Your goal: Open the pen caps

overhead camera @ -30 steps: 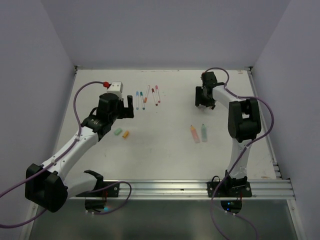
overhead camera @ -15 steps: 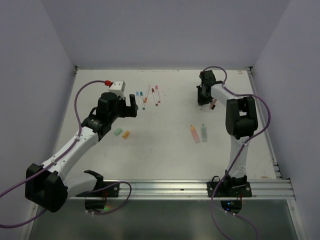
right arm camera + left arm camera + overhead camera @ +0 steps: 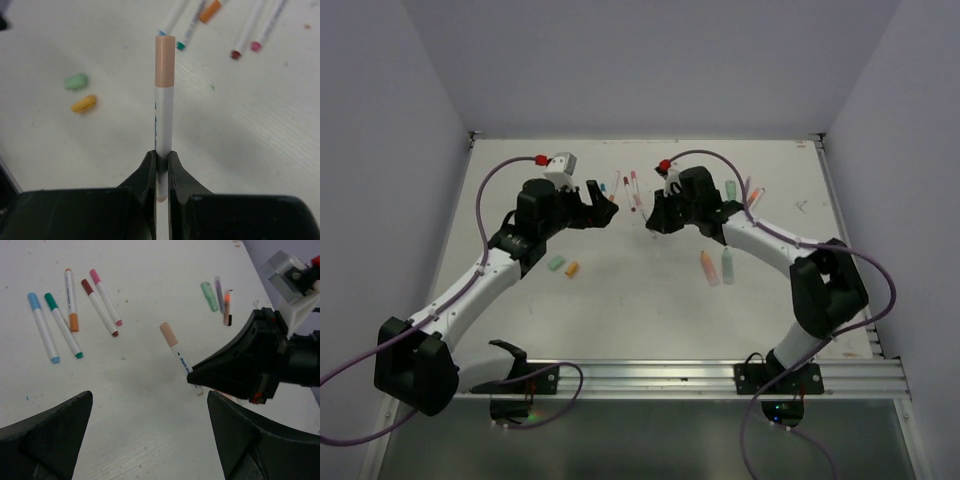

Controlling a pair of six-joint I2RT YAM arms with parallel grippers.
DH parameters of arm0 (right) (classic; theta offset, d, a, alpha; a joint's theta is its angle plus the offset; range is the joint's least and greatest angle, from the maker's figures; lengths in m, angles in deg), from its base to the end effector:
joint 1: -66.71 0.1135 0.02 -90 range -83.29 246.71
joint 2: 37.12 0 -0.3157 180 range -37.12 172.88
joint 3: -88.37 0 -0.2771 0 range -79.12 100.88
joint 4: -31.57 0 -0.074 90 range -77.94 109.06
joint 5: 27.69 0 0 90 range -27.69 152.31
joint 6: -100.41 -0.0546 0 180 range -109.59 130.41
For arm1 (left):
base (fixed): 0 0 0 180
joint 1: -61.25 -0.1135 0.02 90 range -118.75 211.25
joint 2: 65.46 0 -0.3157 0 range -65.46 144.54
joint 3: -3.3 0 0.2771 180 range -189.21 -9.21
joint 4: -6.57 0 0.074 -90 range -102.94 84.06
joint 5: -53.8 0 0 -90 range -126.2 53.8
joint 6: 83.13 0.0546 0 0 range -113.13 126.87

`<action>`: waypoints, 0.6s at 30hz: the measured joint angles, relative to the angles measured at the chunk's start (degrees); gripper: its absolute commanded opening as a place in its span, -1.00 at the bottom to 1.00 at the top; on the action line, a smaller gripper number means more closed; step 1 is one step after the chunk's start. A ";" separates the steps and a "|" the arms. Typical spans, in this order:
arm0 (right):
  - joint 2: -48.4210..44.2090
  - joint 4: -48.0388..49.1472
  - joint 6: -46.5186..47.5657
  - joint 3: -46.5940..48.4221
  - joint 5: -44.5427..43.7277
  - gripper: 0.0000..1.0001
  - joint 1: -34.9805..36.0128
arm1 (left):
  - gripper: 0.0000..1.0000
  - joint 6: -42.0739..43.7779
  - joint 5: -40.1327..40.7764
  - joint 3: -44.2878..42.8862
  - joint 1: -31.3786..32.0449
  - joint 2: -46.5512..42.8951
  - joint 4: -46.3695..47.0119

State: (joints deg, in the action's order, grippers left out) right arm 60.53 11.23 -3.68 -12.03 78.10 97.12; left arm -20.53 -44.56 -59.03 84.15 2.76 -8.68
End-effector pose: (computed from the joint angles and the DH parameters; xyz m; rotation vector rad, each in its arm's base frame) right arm 0.3587 0.2278 0.2619 -0.4807 2.2621 0.7186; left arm 0.2713 -0.1232 0.3321 0.0216 2.0050 -0.7159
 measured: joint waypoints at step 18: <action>-12.09 21.07 -7.23 -9.49 9.40 -1.00 8.98 | 0.23 -10.10 -7.56 -0.42 0.00 1.55 10.05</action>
State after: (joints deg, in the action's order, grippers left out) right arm 48.44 32.30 -10.91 -21.51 87.50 106.10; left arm -30.62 -52.12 -59.45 84.15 4.32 1.37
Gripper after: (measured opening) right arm 0.063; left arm 0.673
